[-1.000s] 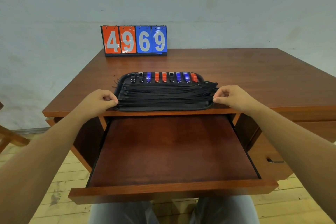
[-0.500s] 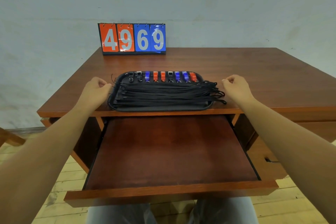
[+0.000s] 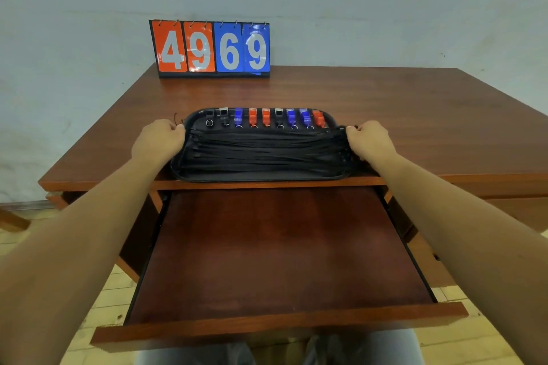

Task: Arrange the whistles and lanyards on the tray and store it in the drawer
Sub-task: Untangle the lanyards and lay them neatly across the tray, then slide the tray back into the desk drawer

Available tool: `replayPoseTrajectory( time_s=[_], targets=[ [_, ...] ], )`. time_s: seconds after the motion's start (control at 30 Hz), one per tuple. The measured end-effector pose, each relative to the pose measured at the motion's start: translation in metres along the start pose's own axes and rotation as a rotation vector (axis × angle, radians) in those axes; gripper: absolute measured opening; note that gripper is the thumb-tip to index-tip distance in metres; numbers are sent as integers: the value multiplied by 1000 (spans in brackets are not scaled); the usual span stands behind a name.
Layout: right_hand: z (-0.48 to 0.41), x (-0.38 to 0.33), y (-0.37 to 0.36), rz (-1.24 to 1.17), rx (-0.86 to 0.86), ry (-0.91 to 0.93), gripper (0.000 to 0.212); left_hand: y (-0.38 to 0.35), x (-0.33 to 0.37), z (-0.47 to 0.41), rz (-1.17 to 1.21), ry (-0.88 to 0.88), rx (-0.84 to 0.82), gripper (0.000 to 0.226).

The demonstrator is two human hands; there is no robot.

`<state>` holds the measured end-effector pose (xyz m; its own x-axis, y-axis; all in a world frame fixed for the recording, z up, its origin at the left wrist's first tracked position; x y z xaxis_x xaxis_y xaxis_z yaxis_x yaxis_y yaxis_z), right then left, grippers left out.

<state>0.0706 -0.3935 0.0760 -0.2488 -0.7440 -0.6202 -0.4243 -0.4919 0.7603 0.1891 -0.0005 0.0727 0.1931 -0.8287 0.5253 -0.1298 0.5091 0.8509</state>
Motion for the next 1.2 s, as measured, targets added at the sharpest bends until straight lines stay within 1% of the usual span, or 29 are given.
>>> replayPoseTrajectory(
  time_s=[0.13, 0.3, 0.43, 0.53, 0.67, 0.93, 1.07, 1.2],
  targets=[
    [-3, -3, -7, 45, -13, 41, 37, -2, -1, -1, -107, -32, 53, 36],
    [-3, -4, -15, 84, -3, 55, 38, -5, -1, -3, -131, -49, 54, 40],
    [0, -6, -17, 80, 17, 51, 32, -6, -4, -3, -90, -48, 49, 41],
    [7, -7, -14, 29, 34, 56, 33, -5, -5, 1, -36, -56, 38, 40],
    [21, -11, -4, -35, 50, 65, 38, 4, -4, 13, 77, -24, 17, 37],
    [67, -10, 29, -63, 72, 60, 37, 20, -13, 58, 77, -50, -7, 42],
    [101, -4, 44, -61, 101, 59, 35, 25, -23, 91, 101, -55, -14, 38],
    [135, 12, 52, -78, 106, 14, 32, 27, -37, 122, 125, -53, -26, 37]
  ],
)
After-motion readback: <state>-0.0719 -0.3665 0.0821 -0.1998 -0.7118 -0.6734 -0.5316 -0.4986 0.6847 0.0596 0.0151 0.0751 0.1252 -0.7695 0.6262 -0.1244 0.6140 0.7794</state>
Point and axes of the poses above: each hand's wrist, its own z-axis away from the middle knuckle, its own y-axis out of the back of the hand, x = y × z, the point moved 3 cm from there along -z, towards the middle knuckle, and after that the axes turned 13 degrees about y, right-handed, at the moved point
